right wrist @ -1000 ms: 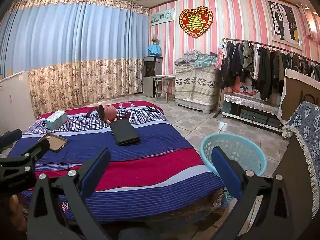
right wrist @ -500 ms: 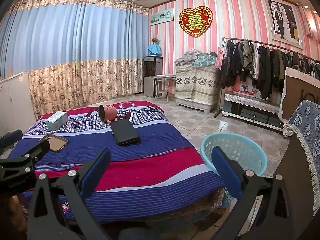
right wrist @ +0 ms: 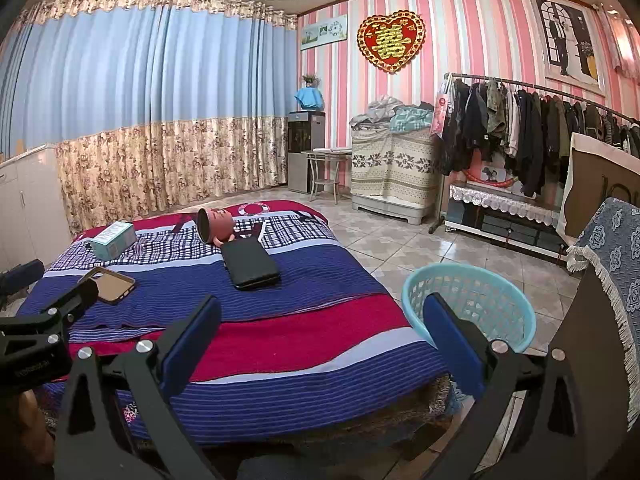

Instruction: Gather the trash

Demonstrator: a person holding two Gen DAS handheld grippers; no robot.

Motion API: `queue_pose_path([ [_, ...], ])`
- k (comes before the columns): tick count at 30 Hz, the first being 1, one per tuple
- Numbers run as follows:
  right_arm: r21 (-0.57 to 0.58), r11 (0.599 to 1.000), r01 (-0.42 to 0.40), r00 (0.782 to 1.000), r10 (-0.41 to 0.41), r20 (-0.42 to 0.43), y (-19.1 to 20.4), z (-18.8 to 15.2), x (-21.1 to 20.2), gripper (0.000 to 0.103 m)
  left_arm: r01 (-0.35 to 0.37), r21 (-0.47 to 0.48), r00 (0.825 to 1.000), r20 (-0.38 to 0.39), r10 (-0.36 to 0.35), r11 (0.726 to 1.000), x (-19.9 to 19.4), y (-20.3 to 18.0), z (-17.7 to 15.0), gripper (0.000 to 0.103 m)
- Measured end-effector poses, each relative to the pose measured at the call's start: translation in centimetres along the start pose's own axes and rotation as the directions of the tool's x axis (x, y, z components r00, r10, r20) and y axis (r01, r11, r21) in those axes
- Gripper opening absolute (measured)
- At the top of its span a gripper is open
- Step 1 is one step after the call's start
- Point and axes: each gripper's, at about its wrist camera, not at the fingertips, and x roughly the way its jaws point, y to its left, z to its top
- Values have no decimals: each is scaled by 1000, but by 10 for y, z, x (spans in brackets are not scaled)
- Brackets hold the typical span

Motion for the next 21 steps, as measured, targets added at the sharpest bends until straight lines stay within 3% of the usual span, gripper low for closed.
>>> queue_pose_path([
  [21, 1, 1000, -4, 1000, 4, -3, 6, -4, 2, 98, -2, -1, 1000, 2, 2, 1000, 0, 0, 1, 98],
])
